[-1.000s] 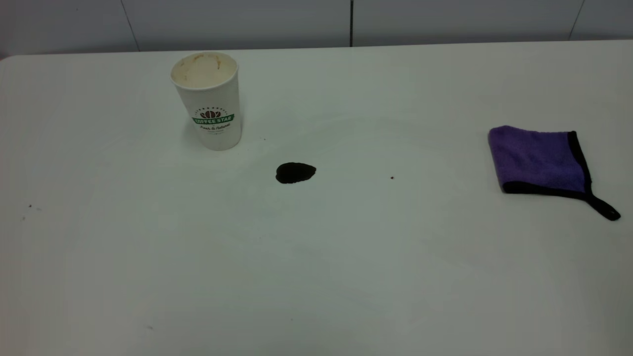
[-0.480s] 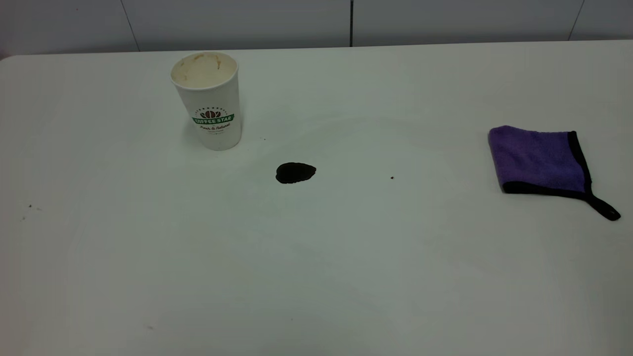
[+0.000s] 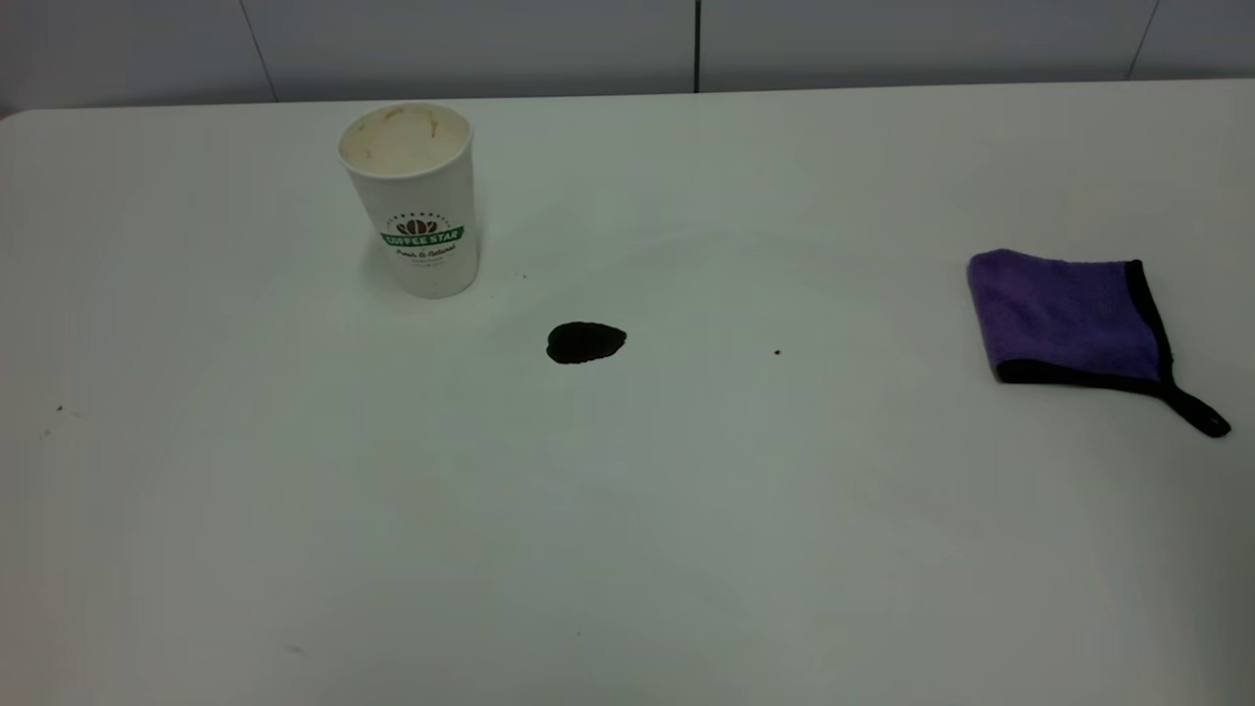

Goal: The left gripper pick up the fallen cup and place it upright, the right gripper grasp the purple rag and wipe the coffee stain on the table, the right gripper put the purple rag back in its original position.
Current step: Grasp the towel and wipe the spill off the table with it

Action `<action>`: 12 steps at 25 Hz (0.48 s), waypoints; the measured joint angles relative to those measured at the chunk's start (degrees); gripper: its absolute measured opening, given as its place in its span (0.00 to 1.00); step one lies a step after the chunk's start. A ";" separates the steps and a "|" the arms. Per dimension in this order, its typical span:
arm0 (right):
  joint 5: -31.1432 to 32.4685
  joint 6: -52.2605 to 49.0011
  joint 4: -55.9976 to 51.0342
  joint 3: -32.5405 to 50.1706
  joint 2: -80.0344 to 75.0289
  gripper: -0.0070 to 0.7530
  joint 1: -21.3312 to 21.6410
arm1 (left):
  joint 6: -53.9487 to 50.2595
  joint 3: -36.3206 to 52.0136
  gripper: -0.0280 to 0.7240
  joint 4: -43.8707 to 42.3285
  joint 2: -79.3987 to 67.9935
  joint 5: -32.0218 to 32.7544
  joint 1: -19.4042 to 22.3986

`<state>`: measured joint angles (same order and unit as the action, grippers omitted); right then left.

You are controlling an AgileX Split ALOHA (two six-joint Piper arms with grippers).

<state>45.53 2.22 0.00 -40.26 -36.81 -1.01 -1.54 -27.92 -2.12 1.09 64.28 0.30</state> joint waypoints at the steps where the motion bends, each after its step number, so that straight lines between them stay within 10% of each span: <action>1: -2.42 0.00 -0.80 -0.69 -3.98 0.96 0.00 | 0.00 0.00 0.38 0.00 0.00 0.00 0.00; 12: -25.48 0.06 -1.87 -8.86 -50.67 0.97 -1.79 | 0.05 0.00 0.38 -0.05 0.00 0.00 0.00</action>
<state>20.05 2.28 -1.87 -49.12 -87.48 -2.80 -1.48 -27.92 -2.17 1.09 64.28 0.30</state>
